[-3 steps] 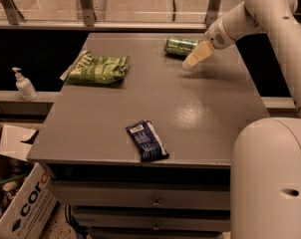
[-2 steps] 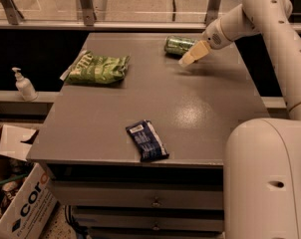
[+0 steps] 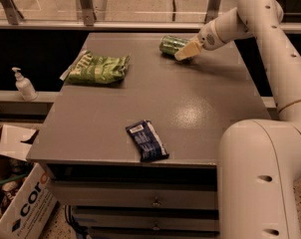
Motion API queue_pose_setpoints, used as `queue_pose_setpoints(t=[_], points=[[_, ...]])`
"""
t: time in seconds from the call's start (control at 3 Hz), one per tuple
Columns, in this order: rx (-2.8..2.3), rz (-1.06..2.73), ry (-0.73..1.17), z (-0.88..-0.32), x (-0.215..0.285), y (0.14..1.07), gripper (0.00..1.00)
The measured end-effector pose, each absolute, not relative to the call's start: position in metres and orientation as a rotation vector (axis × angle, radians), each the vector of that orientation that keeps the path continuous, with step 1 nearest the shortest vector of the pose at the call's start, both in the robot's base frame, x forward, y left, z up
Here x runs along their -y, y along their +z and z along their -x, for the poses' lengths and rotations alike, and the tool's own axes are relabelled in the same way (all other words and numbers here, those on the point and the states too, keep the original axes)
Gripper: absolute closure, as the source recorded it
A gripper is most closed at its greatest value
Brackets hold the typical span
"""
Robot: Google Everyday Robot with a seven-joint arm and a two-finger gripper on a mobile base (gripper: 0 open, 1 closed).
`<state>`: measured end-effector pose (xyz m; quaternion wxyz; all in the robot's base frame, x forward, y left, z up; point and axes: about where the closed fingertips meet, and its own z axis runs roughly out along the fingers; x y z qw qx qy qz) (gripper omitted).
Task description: Move green can near rxbar blueberry
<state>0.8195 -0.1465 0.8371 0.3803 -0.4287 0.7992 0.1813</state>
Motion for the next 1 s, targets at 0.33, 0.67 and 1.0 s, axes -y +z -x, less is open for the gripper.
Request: queue_pose_setpoints(t=[0.33, 0.67, 1.0], points=[[-2.038, 1.109, 0.458, -0.816, 0.147, 0.840, 0.64], [-2.029, 1.129, 0.436, -0.809, 0.154, 0.853, 0.87], [-2.034, 1.195, 0.433, -0.790, 0.154, 0.866, 1.00]])
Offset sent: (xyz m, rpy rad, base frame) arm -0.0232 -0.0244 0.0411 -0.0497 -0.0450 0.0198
